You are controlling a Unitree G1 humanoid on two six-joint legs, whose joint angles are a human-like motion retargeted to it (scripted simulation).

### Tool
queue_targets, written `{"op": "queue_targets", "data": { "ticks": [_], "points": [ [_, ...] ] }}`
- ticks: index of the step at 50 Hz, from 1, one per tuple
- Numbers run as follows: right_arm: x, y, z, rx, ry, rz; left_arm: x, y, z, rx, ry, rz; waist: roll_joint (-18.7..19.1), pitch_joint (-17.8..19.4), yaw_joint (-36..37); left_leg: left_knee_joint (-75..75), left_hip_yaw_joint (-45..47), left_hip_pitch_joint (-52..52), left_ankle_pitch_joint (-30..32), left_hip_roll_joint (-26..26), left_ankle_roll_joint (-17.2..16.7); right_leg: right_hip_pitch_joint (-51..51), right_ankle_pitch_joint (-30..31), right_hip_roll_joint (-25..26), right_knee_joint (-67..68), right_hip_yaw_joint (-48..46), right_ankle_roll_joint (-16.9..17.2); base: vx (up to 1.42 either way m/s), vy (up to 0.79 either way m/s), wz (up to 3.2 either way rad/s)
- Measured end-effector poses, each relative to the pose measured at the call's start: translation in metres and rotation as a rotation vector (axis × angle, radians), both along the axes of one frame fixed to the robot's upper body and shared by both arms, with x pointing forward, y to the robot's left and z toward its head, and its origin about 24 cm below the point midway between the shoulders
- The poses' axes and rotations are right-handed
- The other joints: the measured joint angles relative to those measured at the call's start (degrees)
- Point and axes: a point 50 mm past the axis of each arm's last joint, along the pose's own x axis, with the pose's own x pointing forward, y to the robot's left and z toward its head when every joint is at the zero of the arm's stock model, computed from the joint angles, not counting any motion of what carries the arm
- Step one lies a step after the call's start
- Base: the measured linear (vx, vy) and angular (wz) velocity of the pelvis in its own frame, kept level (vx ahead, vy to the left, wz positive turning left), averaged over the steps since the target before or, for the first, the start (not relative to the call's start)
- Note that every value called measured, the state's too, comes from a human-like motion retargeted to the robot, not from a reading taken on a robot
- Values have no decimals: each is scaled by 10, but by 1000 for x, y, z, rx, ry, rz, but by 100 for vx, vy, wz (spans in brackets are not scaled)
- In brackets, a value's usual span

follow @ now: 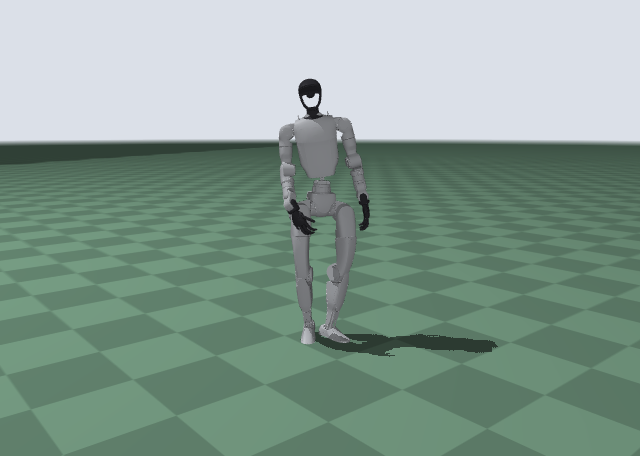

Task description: In place motions

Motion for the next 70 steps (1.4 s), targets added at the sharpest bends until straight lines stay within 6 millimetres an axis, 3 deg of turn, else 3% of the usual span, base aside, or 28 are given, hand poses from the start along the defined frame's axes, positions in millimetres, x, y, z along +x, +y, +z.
{"op": "queue_targets", "data": {
  "ticks": [3, 7, 10, 15, 27, 45, 70],
  "points": [
    [6, 3, 2, 23, -9, -6, 6, 0, 0, 0, -15, 11, 0, 6, -20, -4, -15, 1, 1, -6, 3, -13, -11, 8, -36, 42, 7, 0, 0, 64],
    [6, 1, 2, 39, 3, -35, 12, -4, -1, -13, -45, 34, -17, 0, -38, -12, -43, 13, 1, -36, 8, -22, -20, 26, -115, 174, 32, 12, -4, 87],
    [1, -3, 0, 43, 26, -63, 11, -6, -2, -25, -50, 16, -34, -9, -44, -12, -64, 26, -1, -59, 13, -15, 22, 25, -165, 243, 58, 19, -7, 80],
    [-1, -10, -2, 31, 28, -113, 12, -9, -2, -30, -45, 9, -48, -10, -13, -6, -65, 48, -12, -70, 21, 17, 15, 8, -186, 233, 60, 14, -8, 17],
    [-17, -21, -10, -26, 63, -186, -9, -18, -1, -68, 29, -33, -34, -23, -11, -17, -73, 77, -20, -64, 19, 53, -3, 9, -199, 198, 49, 11, -7, 24],
    [-29, -27, -14, -27, 111, -235, 12, -22, -3, -81, -47, -50, -24, -24, -8, -17, -97, 67, -19, -56, 8, 63, -13, 11, -209, 158, 36, 0, -3, 16],
    [-36, -33, -15, -27, 169, -279, -4, -25, -2, -96, 7, -56, -19, -30, 0, -6, -112, 52, -21, -51, 3, 68, -15, 12, -217, 136, 25, 0, 0, 0]
  ]
}}
